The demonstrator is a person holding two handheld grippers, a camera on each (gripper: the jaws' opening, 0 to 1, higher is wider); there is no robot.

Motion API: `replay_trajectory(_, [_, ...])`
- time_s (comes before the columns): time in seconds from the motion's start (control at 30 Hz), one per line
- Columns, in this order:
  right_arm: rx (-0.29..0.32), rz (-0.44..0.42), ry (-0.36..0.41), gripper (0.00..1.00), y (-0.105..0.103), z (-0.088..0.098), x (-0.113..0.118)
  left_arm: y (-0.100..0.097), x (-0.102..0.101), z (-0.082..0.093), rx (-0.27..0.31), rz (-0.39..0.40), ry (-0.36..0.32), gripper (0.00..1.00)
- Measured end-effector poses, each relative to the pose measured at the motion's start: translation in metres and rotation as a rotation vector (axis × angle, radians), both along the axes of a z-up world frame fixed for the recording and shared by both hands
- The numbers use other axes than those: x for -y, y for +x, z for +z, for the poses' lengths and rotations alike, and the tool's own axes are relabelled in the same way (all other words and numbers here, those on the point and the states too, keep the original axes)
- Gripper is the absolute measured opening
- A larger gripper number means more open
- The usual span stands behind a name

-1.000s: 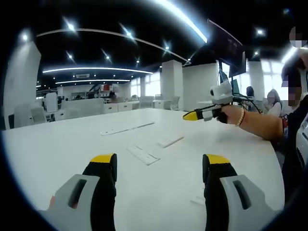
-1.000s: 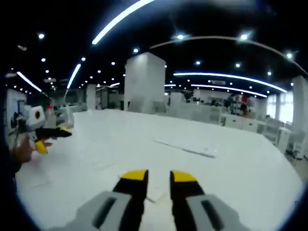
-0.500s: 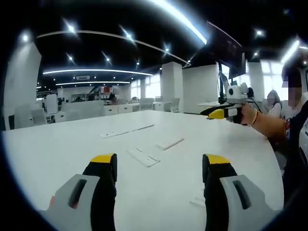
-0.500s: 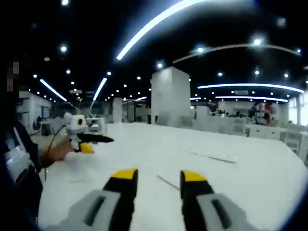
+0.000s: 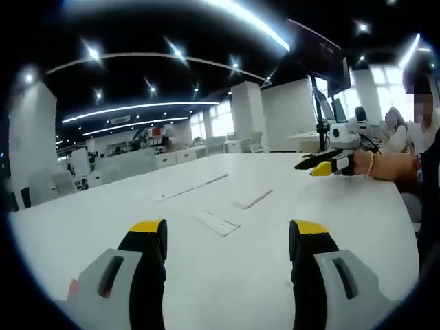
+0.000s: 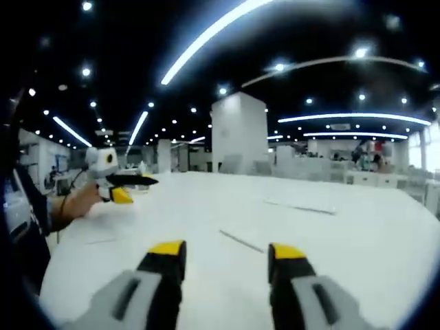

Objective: Locate the socket holder cover, grip the socket holder cover, clip it into the socket holder slot.

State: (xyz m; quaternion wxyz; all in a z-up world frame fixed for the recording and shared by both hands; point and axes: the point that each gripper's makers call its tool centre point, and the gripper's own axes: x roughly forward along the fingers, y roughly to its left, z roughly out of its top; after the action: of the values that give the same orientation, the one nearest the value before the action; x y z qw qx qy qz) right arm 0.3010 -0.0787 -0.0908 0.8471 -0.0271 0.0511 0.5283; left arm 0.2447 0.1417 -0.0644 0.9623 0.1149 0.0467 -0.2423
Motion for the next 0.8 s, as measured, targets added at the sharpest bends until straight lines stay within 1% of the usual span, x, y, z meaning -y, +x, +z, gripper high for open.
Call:
replay_trajectory(0.03, [0.006,0.0,-0.001,0.49,-0.001,0.0,0.0,0.001,0.001,0.0,0.007,-0.003,0.016,0.72])
replay_trajectory(0.13, [0.026,-0.003,-0.014,0.49,-0.003,0.001,0.002,0.004,0.001,0.003,-0.002,0.015,0.024,0.72])
replay_trajectory(0.2, [0.034,-0.006,-0.015,0.49,-0.003,0.003,0.003,0.004,0.002,0.008,0.007,0.025,0.038,0.72])
replay_trajectory(0.3, [0.038,-0.011,-0.006,0.49,-0.001,0.005,0.004,-0.001,0.005,0.016,0.018,0.036,0.081,0.74])
replay_trajectory(0.37, [0.039,-0.014,-0.011,0.49,0.0,0.004,0.004,-0.002,0.006,0.02,0.028,0.04,0.104,0.75])
replay_trajectory(0.43, [0.04,-0.017,-0.024,0.49,0.0,0.002,0.004,-0.003,0.006,0.028,0.025,0.057,0.12,0.76])
replay_trajectory(0.57, [0.049,-0.024,-0.05,0.49,0.0,-0.002,0.005,-0.006,0.011,0.033,-0.009,0.063,0.144,0.76])
replay_trajectory(0.6, [0.052,-0.025,-0.055,0.49,0.001,-0.002,0.006,-0.009,0.013,0.032,-0.042,0.059,0.15,0.76])
replay_trajectory(0.67, [0.057,-0.028,-0.061,0.49,0.002,-0.002,0.006,-0.012,0.017,0.031,-0.087,0.05,0.159,0.75])
replay_trajectory(0.7, [0.057,-0.03,-0.065,0.49,0.002,-0.003,0.007,-0.013,0.017,0.031,-0.102,0.059,0.161,0.76])
replay_trajectory(0.77, [0.053,-0.032,-0.073,0.49,0.004,-0.005,0.008,-0.015,0.02,0.033,-0.101,0.056,0.173,0.75])
replay_trajectory(0.8, [0.051,-0.033,-0.077,0.49,0.004,-0.007,0.008,-0.019,0.023,0.033,-0.11,0.048,0.193,0.76])
